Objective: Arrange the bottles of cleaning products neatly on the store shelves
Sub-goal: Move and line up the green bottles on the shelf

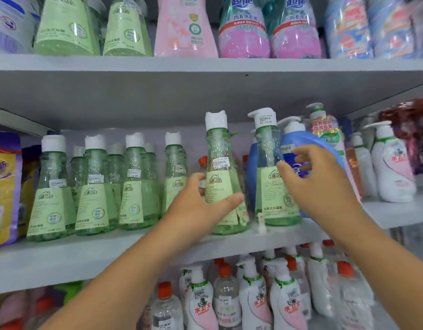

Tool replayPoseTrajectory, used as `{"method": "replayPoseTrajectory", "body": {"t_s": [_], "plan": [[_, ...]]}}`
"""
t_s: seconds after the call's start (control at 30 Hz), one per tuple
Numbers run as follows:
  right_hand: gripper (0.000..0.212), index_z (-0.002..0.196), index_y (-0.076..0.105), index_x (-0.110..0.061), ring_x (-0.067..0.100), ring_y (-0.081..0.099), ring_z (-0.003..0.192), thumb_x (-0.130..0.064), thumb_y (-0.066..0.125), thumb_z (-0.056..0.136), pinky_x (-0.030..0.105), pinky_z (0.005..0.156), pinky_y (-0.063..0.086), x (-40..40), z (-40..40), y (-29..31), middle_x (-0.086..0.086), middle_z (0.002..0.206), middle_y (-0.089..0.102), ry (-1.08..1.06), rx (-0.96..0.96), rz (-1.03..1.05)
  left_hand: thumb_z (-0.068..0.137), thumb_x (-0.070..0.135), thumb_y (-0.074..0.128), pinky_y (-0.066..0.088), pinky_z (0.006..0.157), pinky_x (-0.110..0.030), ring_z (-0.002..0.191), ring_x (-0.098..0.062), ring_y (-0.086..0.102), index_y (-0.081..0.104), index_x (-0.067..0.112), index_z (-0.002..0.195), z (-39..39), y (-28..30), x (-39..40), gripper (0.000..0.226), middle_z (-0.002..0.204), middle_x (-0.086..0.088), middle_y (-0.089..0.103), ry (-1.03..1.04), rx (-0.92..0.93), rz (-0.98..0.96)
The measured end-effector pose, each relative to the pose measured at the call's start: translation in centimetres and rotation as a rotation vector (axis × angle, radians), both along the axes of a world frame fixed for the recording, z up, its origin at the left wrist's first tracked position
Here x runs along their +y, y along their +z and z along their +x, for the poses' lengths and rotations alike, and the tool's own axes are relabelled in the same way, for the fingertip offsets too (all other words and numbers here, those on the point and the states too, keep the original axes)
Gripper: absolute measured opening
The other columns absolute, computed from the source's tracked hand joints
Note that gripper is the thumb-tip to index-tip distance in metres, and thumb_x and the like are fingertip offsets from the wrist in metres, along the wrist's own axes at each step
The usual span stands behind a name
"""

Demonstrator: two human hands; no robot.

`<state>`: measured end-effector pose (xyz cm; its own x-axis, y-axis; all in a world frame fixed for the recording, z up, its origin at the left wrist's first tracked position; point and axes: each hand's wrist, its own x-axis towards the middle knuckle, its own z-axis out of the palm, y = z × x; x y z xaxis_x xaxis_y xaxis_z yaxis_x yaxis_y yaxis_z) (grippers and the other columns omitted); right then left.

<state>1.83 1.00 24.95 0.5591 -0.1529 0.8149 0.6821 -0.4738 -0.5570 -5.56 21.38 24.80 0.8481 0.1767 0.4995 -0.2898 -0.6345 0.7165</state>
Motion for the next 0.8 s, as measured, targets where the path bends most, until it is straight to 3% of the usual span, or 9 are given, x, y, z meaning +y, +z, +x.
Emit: {"method": "replayPoseTrajectory", "body": {"t_s": [0.07,0.13,0.27,0.37,0.5,0.6,0.7,0.8], "plan": [[0.053,0.131,0.055,-0.022,0.016,0.063,0.105,-0.052,0.068,0.090,0.041,0.092,0.052,-0.5,1.0,-0.5,-0.004,0.125,0.063,0.039,0.241,-0.103,0.081,0.051,0.079,0.041,0.050,-0.006,0.078,0.014,0.055,0.035,0.040,0.136,1.0,-0.5,-0.2,0.072,0.092,0.030,0.053,0.012,0.019,0.004],[0.044,0.117,0.059,-0.027,0.007,0.063,0.093,-0.055,0.071,0.086,0.033,0.077,0.053,-0.1,1.5,-1.1,-0.011,0.109,0.067,0.100,0.335,-0.178,0.080,0.045,0.082,0.047,0.060,-0.013,0.084,0.008,0.060,0.038,0.039,0.137,1.4,-0.3,-0.1,0.072,0.094,0.029,0.056,-0.001,0.068,-0.071],[0.032,0.096,0.060,-0.033,0.007,0.063,0.085,-0.059,0.073,0.082,0.035,0.077,0.054,0.3,1.8,-0.7,-0.014,0.092,0.068,0.095,0.322,-0.249,0.072,0.048,0.087,0.053,0.077,-0.025,0.090,0.002,0.066,0.052,0.038,0.118,1.4,-0.4,0.1,0.058,0.100,0.024,0.066,0.024,0.100,-0.106],[0.030,0.092,0.068,-0.030,0.007,0.063,0.078,-0.059,0.070,0.085,0.032,0.071,0.053,1.0,2.1,-0.4,-0.010,0.086,0.070,0.074,0.315,-0.289,0.064,0.056,0.089,0.058,0.087,-0.034,0.094,-0.005,0.068,0.053,0.036,0.117,1.2,-0.6,-0.1,0.067,0.106,0.018,0.069,0.132,0.044,-0.079],[0.022,0.085,0.065,-0.028,0.010,0.063,0.078,-0.047,0.076,0.085,0.030,0.064,0.050,1.2,2.2,-0.2,-0.008,0.084,0.069,0.162,0.344,-0.187,0.062,0.056,0.091,0.060,0.087,-0.036,0.094,-0.008,0.070,0.053,0.031,0.121,0.1,-0.7,1.0,0.075,0.109,0.014,0.070,0.140,0.036,-0.117],[0.019,0.088,0.063,-0.031,0.013,0.062,0.081,-0.042,0.077,0.085,0.031,0.063,0.044,1.8,0.8,0.1,-0.015,0.084,0.065,0.154,0.225,-0.144,0.065,0.057,0.088,0.059,0.081,-0.032,0.090,-0.004,0.069,0.054,0.034,0.111,-2.1,0.0,2.9,0.062,0.103,0.016,0.069,0.195,-0.013,-0.078],[0.024,0.099,0.061,-0.029,0.019,0.060,0.085,-0.041,0.077,0.085,0.033,0.067,0.044,3.8,-1.9,1.3,-0.010,0.086,0.062,0.162,0.104,-0.099,0.065,0.063,0.085,0.061,0.081,-0.037,0.090,-0.007,0.069,0.051,0.037,0.106,-4.9,1.2,6.2,0.059,0.101,0.017,0.069,0.301,-0.106,-0.026],[0.026,0.098,0.062,-0.032,0.013,0.065,0.080,-0.044,0.079,0.083,0.029,0.061,0.046,7.4,-4.4,1.9,-0.016,0.084,0.063,0.285,0.117,-0.113,0.062,0.065,0.085,0.061,0.082,-0.040,0.091,-0.009,0.069,0.051,0.034,0.112,-7.8,1.7,10.0,0.068,0.101,0.018,0.067,0.382,-0.122,0.015]]}}
